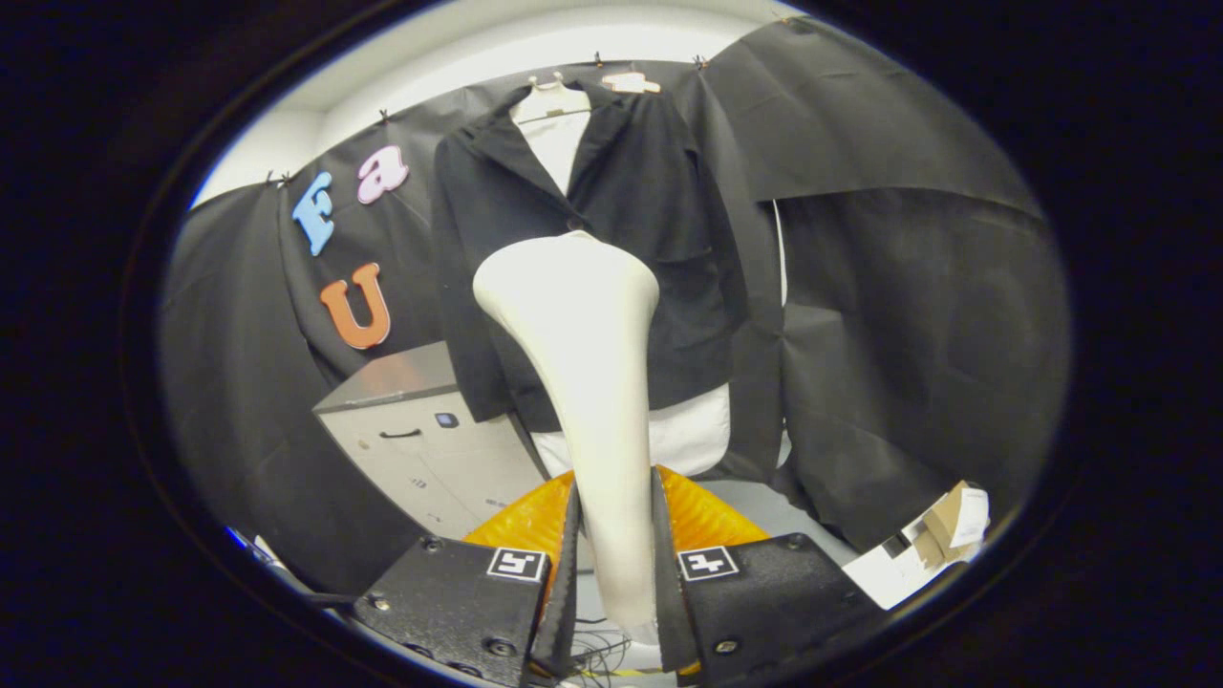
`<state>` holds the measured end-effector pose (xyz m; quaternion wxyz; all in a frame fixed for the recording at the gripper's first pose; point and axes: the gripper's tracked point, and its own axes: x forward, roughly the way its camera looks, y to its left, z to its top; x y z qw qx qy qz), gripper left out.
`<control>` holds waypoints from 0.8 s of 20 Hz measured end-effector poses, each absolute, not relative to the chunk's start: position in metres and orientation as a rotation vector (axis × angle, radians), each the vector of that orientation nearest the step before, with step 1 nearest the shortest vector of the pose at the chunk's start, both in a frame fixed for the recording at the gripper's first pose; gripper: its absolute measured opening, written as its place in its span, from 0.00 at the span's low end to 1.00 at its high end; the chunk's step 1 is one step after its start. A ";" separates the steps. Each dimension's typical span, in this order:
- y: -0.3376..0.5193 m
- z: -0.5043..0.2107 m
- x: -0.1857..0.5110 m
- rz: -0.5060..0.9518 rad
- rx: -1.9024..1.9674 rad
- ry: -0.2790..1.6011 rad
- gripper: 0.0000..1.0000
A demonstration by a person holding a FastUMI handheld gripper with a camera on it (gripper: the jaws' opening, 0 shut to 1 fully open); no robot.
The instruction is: Iron the clothes twice with a garment steamer, once on the left side and once on the right side.
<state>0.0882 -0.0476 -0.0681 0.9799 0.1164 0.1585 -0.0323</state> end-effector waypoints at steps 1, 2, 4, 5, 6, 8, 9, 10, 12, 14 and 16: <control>-0.037 -0.061 0.078 -0.065 0.224 0.304 0.37; -0.027 -0.054 0.069 -0.061 0.218 0.293 0.37; -0.001 -0.049 0.050 -0.048 0.201 0.277 0.37; 0.012 -0.046 0.042 -0.042 0.191 0.268 0.37; 0.020 -0.043 0.035 -0.035 0.177 0.260 0.37; 0.038 -0.044 0.021 -0.018 0.160 0.262 0.37; 0.046 -0.045 0.014 -0.011 0.148 0.262 0.37; 0.052 -0.046 0.008 -0.003 0.135 0.264 0.37; 0.063 -0.050 -0.001 0.003 0.130 0.266 0.37; 0.071 -0.057 -0.009 0.003 0.123 0.272 0.37; 0.080 -0.064 -0.019 0.004 0.116 0.281 0.37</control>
